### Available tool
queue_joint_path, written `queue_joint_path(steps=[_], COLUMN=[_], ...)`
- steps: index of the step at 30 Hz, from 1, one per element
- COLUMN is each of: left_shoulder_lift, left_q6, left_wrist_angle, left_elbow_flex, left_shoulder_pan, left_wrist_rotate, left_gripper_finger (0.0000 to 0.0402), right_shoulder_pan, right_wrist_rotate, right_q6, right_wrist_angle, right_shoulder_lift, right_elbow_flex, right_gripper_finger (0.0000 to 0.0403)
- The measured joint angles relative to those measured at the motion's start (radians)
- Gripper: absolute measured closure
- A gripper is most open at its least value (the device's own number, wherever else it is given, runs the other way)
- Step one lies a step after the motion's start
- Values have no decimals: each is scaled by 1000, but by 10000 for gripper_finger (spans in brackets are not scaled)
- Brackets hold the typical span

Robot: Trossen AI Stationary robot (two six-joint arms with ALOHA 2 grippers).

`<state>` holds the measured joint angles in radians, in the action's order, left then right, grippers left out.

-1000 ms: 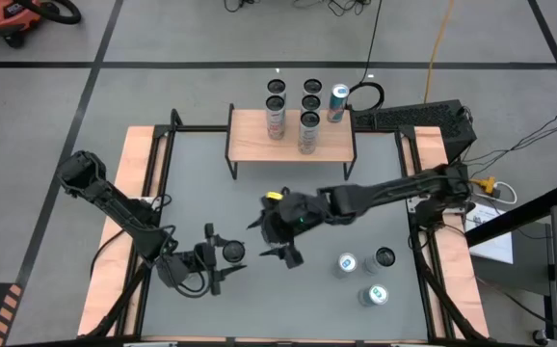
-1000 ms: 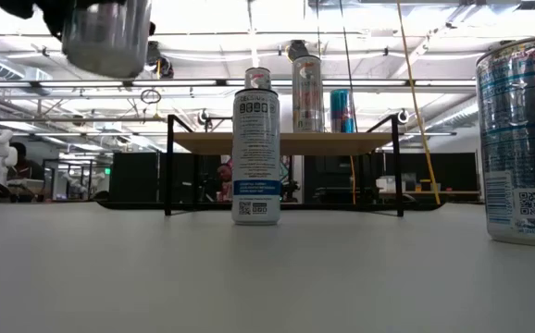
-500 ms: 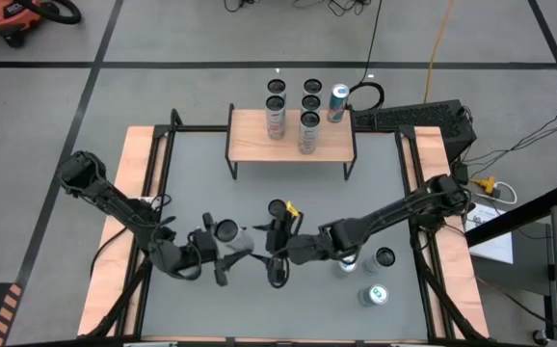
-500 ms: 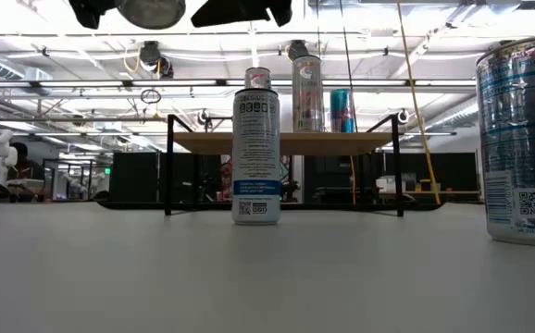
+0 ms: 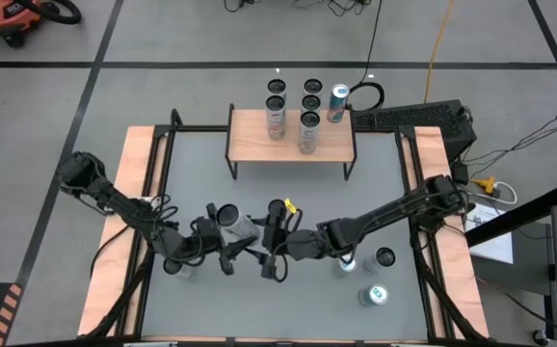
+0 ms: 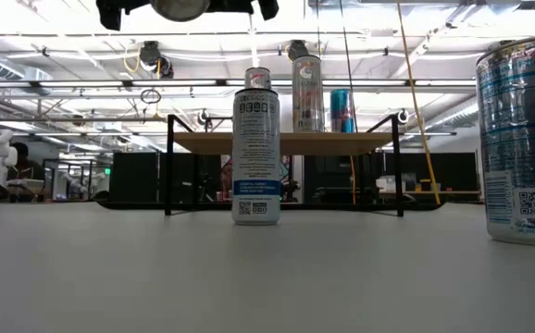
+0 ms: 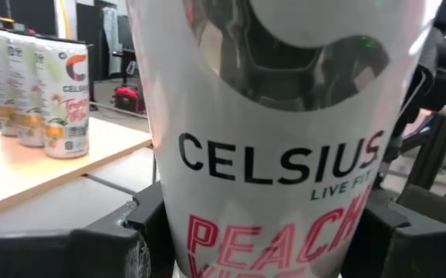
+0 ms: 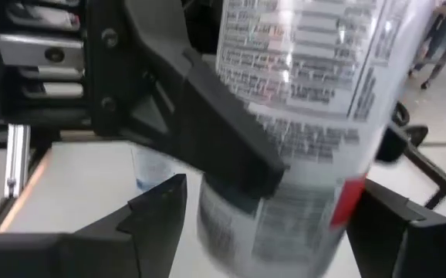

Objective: Place canned beverage on shelf
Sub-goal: Put the white pink soda can on the shelf aligned with the other white pink soda cans

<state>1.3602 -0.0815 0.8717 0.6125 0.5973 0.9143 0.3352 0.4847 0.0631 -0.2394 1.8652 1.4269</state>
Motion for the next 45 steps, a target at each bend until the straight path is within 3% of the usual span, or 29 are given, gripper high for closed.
queue_joint_path(steps=[8,18,24,33,39,45], left_shoulder_lift=[0,0,0,-38,-97,-150], left_q6=[-17,18,36,158,303,430], left_wrist_angle=[4,2,2,41,35,-10], left_elbow_flex=[0,0,0,1,1,1], left_shoulder_pan=[-16,-16,8,76,114,139], left_wrist_rotate=[-35,-26,-28,-57,-68,-202], left_gripper_finger=[152,152,135,29,18,18], right_shoulder_pan=[-33,-34,-31,-31,-40,-63], right_wrist_rotate=[-26,-55,-70,-244,-343,-537], right_q6=[-8,-9,-29,-25,-30,-73], right_wrist_angle=[-8,1,5,128,269,328], right_shoulder_lift=[3,3,2,-49,-106,-157], right_elbow_flex=[0,1,2,0,0,1], right_gripper_finger=[139,215,204,216,215,217])
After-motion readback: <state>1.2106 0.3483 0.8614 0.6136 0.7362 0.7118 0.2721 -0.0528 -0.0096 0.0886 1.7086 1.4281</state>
